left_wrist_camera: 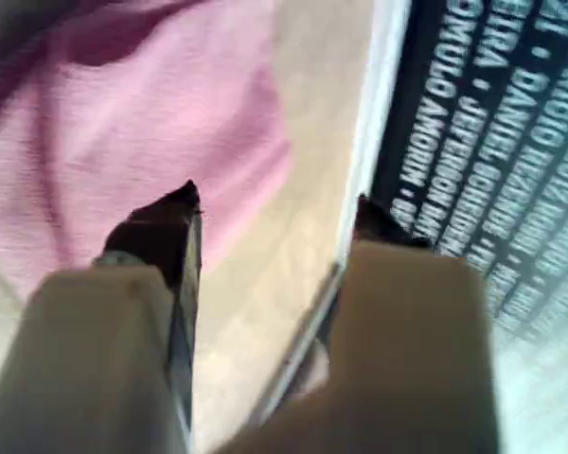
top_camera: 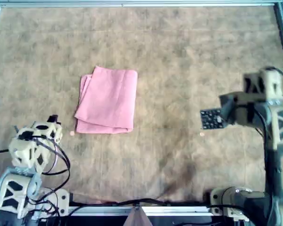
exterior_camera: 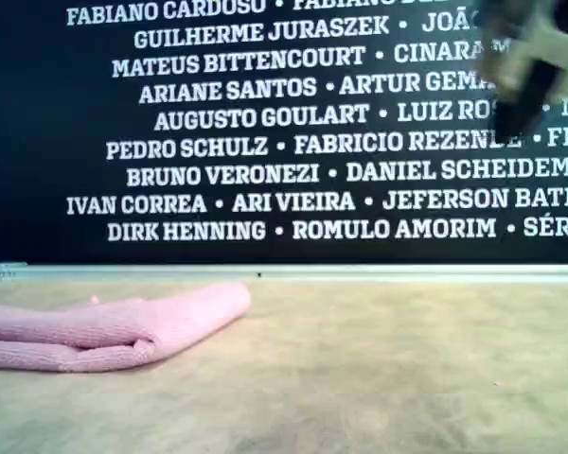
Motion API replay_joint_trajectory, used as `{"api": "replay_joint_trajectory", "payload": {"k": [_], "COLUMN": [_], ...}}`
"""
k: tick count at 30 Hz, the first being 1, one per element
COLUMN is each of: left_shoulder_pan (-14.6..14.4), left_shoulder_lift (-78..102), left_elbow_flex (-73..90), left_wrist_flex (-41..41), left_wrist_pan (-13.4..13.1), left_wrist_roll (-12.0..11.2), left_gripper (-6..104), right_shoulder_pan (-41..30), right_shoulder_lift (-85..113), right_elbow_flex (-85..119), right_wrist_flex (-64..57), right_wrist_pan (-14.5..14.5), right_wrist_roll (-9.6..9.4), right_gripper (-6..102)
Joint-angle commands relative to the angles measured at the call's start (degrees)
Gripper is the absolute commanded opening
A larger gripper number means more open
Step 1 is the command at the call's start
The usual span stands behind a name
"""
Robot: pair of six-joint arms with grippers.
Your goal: Fold a cloth
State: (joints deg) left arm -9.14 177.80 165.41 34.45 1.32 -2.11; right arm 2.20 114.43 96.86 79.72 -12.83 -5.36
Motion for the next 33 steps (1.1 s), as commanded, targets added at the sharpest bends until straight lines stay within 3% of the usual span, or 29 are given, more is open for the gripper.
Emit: {"api": "replay_joint_trajectory", "payload": {"k": [1, 4, 10, 13, 17, 20, 23, 33], "left_shoulder_pan": [3.08, 5.36, 5.36, 5.45, 5.89, 8.0, 8.88, 8.96], "left_shoulder_lift": [0.88, 0.97, 0.97, 1.05, 1.05, 1.23, 1.23, 0.97], "left_elbow_flex": [1.76, 3.52, 2.37, 3.43, 3.6, 4.31, 6.86, 7.29], "left_wrist_flex": [-0.44, -0.53, -0.88, -0.79, -0.62, -0.7, -0.53, -0.26], "left_wrist_pan": [-0.26, -0.26, 0.18, 0.0, -0.18, -0.18, 0.97, -0.09], "left_wrist_roll": [-0.26, 0.18, 0.44, 0.44, 0.44, 0.44, -0.26, 0.53], "left_gripper": [47, 35, 8, 0, -2, -2, -2, -2], "right_shoulder_pan": [-4.22, -7.03, -7.82, -7.65, -7.38, -7.47, -7.65, -8.0], "right_shoulder_lift": [13.8, 22.5, 35.16, 40.17, 45.09, 48.52, 54.58, 61.87], "right_elbow_flex": [8.35, 21.45, 45.7, 52.91, 59.59, 64.16, 69.96, 77.17], "right_wrist_flex": [-11.16, -20.13, -36.47, -44.91, -52.91, -55.9, -56.43, -54.14], "right_wrist_pan": [-0.62, -0.53, -0.53, -0.53, -0.53, 0.35, 0.35, 0.53], "right_wrist_roll": [-0.26, -0.35, -0.35, -0.26, -0.18, -0.18, -0.18, -0.26], "right_gripper": [1, 1, 1, 1, 2, 2, 2, 1]}}
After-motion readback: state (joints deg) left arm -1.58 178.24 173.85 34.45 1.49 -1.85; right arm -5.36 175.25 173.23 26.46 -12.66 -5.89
